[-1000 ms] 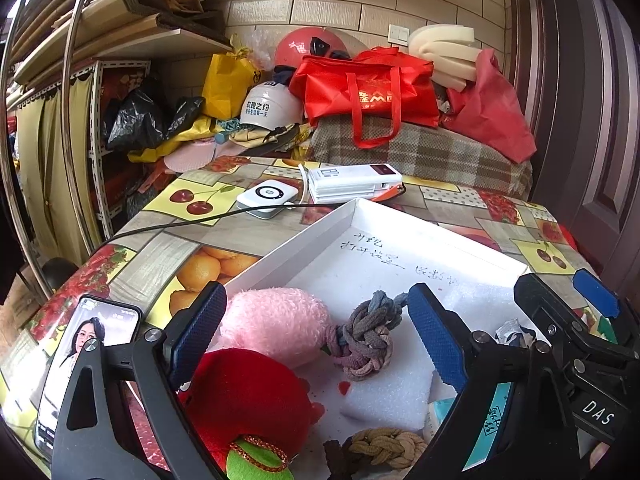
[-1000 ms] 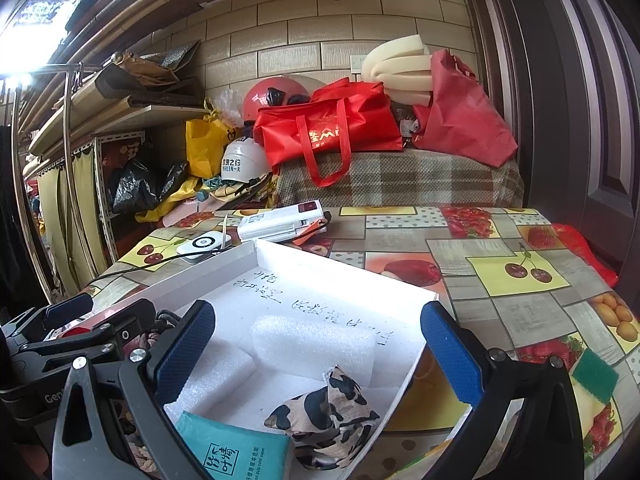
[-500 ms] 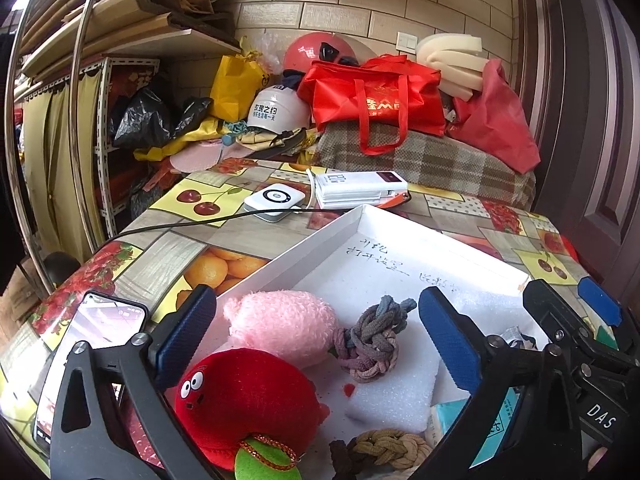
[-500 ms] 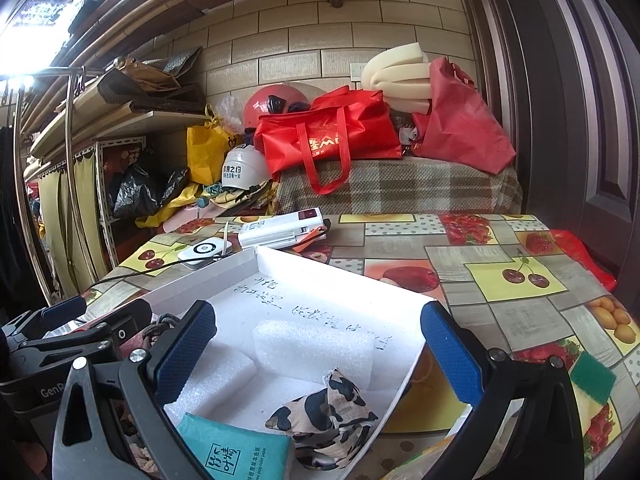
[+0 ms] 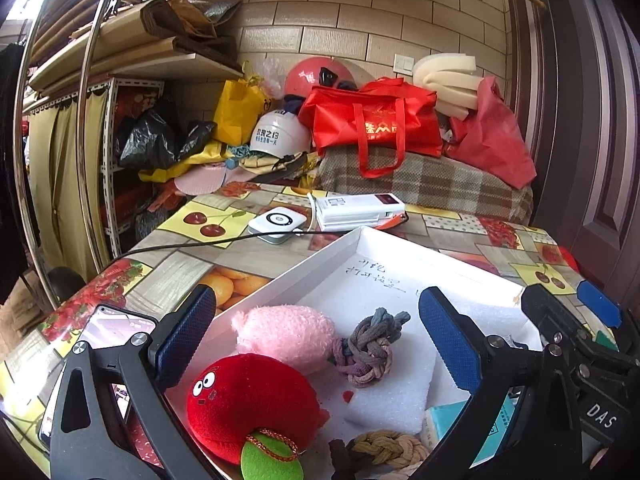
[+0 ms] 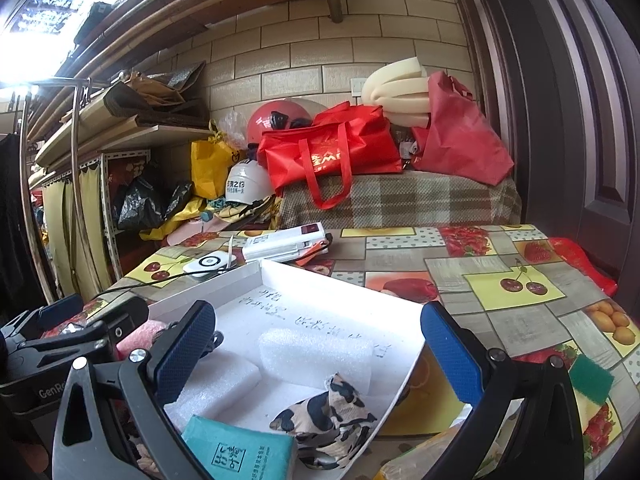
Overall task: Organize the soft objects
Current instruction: 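Lift both open tools away from the white box, then grasp the yellow tissue pack with the right tool while the left tool moves toward the white sock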
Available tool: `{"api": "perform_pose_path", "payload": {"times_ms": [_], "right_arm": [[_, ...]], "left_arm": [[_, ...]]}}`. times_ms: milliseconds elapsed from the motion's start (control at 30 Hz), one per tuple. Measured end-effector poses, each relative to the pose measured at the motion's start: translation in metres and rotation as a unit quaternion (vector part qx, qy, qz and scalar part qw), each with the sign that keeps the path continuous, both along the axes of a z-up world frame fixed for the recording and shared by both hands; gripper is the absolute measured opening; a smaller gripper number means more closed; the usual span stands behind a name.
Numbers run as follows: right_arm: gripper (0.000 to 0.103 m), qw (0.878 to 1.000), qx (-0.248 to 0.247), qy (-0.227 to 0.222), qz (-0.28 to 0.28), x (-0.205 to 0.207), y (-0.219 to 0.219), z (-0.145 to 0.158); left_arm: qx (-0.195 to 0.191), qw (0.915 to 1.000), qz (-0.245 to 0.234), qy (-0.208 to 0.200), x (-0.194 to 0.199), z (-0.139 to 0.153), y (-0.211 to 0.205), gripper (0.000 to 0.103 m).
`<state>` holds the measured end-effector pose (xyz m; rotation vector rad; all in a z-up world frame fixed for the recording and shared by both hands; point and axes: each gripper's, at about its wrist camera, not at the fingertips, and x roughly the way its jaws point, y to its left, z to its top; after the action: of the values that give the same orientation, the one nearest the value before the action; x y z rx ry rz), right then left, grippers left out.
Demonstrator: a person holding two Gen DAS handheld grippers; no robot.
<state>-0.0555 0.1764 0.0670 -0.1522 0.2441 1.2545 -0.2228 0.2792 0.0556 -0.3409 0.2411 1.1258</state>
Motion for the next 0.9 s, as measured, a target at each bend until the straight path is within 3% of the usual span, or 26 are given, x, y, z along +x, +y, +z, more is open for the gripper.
{"api": "perform_pose_path", "payload": {"times_ms": [100,333,767,900], "right_arm": [[0.103,1.000,0.005,-0.002,0.024,-0.004,-0.004,0.000],[0.103,1.000,0.015,-0.003,0.004,-0.003,-0.009,0.000],[0.103,1.000,0.022,0.002,0.019,-0.006,-0.037,-0.001],[0.103,0.997,0.062,0.030,0.020,0.008,-0.062,0.002]], "left_arm": [[0.007,1.0000,0.000,-0.004,-0.002,0.001,-0.002,0.103],[0.023,0.9994,0.010,-0.022,-0.009,0.002,-0.009,0.103],[-0.018,0.9980,-0.006,-0.060,-0.021,-0.002,-0.009,0.103],[-0.009,0.9970,-0.025,-0.073,-0.022,-0.001,-0.018,0.103]]}}
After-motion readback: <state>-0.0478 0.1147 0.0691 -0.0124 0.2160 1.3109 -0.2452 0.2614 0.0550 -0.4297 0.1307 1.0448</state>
